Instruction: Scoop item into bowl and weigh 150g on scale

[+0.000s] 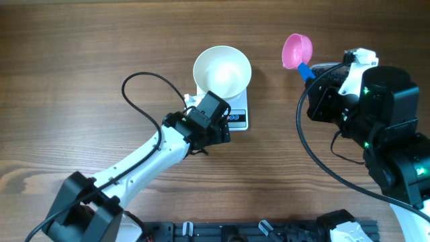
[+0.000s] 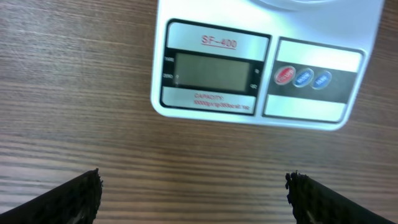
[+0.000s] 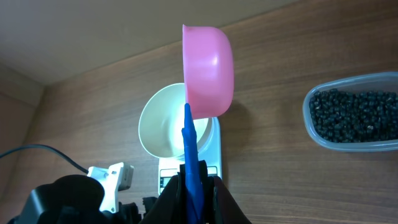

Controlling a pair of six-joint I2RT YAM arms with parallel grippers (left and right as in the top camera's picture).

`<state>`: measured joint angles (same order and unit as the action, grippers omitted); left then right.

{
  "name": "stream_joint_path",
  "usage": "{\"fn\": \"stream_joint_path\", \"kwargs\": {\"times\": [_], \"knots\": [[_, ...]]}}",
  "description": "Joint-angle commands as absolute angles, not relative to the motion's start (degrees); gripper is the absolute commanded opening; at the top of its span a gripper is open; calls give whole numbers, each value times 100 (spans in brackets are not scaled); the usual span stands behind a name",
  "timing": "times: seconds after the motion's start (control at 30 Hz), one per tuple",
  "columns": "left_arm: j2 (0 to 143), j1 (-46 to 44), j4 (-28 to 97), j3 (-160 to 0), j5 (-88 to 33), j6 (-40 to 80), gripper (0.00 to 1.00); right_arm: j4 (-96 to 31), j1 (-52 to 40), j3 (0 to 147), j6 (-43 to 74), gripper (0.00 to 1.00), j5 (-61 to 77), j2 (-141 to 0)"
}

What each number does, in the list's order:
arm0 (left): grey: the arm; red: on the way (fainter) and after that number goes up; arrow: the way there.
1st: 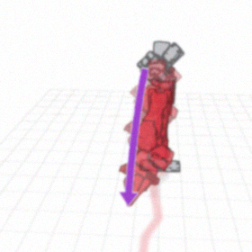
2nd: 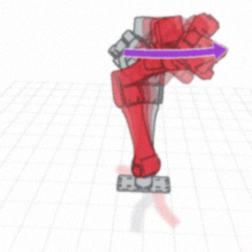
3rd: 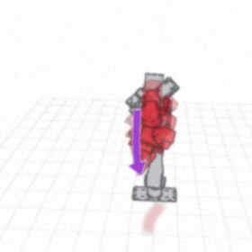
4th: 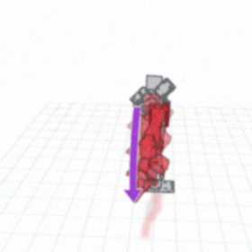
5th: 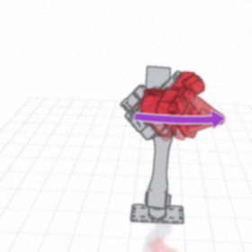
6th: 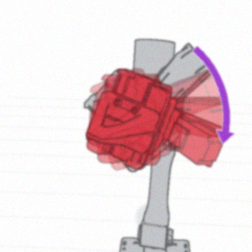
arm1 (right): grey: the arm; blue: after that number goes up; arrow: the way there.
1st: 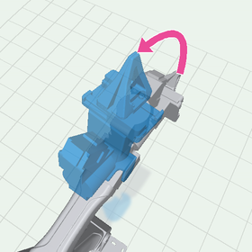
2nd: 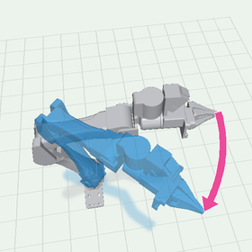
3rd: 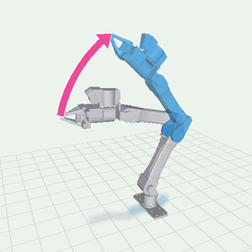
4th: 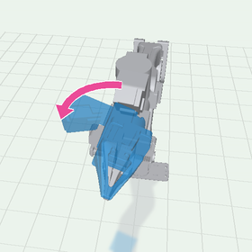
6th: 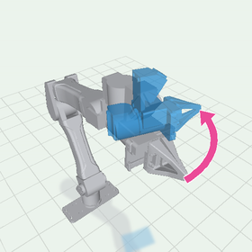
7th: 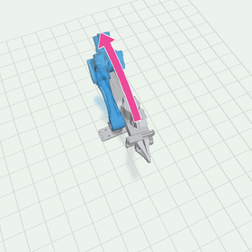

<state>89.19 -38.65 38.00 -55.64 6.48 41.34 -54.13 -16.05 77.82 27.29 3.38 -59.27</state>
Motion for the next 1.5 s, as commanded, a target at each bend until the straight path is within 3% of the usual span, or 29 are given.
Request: {"fn": "stream_joint_path", "kwargs": {"times": [0.0,1.47], "knots": [[9006,-3879,3758,-5511,913,4224,100,-5406,-1588,7863,2648,4,384,-5948],[9583,-3861,2630,-5511,1212,3623,100,-5286,-1588,7865,2416,4,386,-6130]]}}
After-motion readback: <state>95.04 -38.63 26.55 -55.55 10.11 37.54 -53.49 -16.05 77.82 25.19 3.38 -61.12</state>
